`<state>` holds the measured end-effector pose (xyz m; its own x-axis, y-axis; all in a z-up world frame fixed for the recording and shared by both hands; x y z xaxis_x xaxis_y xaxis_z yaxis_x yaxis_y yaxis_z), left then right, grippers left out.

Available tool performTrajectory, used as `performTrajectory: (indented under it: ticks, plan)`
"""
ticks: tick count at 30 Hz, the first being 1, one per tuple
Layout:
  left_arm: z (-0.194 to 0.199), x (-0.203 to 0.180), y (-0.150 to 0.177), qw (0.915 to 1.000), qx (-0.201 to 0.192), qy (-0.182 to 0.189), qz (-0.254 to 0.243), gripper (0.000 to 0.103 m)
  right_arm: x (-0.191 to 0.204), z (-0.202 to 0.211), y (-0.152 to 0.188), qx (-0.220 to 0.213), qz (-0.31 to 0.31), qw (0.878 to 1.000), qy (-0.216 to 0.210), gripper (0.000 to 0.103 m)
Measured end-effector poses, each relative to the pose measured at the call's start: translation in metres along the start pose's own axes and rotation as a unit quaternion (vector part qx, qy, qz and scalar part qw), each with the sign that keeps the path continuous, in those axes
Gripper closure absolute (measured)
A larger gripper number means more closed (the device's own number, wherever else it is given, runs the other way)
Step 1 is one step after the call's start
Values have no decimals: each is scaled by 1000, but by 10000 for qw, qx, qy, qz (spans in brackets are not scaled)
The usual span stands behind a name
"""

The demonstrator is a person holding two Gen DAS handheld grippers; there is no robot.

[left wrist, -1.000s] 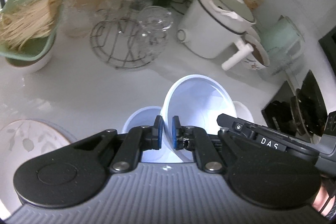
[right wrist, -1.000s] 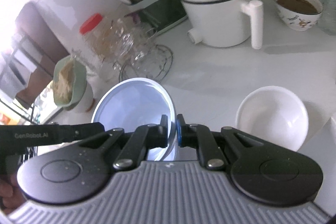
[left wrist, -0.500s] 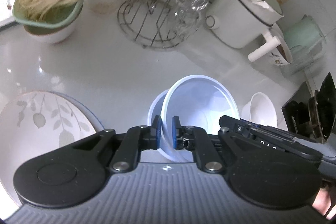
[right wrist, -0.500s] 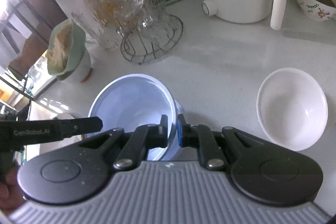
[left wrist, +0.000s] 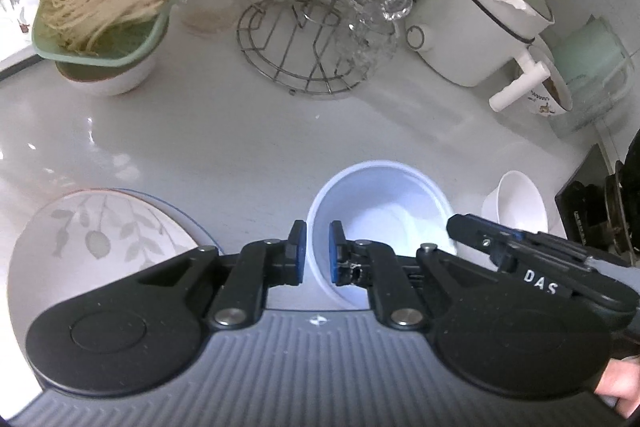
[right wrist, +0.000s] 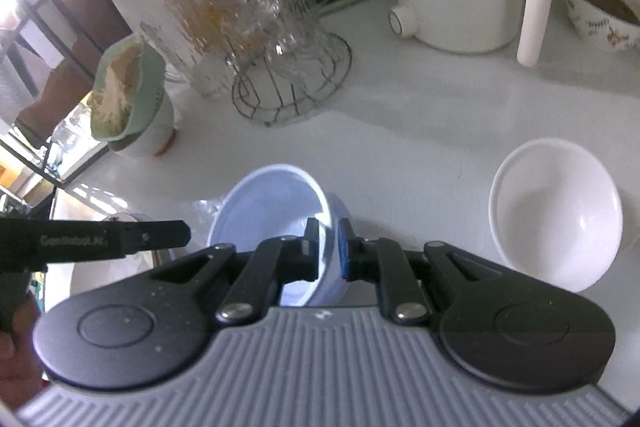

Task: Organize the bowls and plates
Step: 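Lower the bowl into the other blue bowl and open both grippers, then move both grippers toward the white ceramic bowl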

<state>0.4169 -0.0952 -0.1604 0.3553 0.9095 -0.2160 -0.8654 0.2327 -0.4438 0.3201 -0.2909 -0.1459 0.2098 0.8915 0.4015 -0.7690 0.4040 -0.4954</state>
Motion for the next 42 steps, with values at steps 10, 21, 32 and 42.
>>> performTrajectory:
  ticks: [10,21,32,42]
  plan:
    - [38,-18,-16,9981,-575,167,-172,85,4,34,-10,-562,43,9984,-56,71]
    - [74,-34,-12,9944,-908,290,-465,85,13,80,-10,-1153,127,9932,-90,71]
    - [84,-52,-9,9905,-1182,429,-556,85,5,106,-8,-1622,211,9865,24,72]
    - [66,-84,-19,9879,-1127,593,-887,85,-19,112,-9,-1794,105,9834,230,71]
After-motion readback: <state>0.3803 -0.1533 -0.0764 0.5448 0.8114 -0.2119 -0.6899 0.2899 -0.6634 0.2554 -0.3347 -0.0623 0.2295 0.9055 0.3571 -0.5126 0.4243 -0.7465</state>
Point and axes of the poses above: each gripper's, at about its wrist camera, not at the fingertips, and z roughly against the way its jaws point, x to its left, y to its underside, the point moved 4 cm from there along -z, roughly the way its jaws point, and after that the axes turned 10 degrees about -z, right-handed, at the moved point
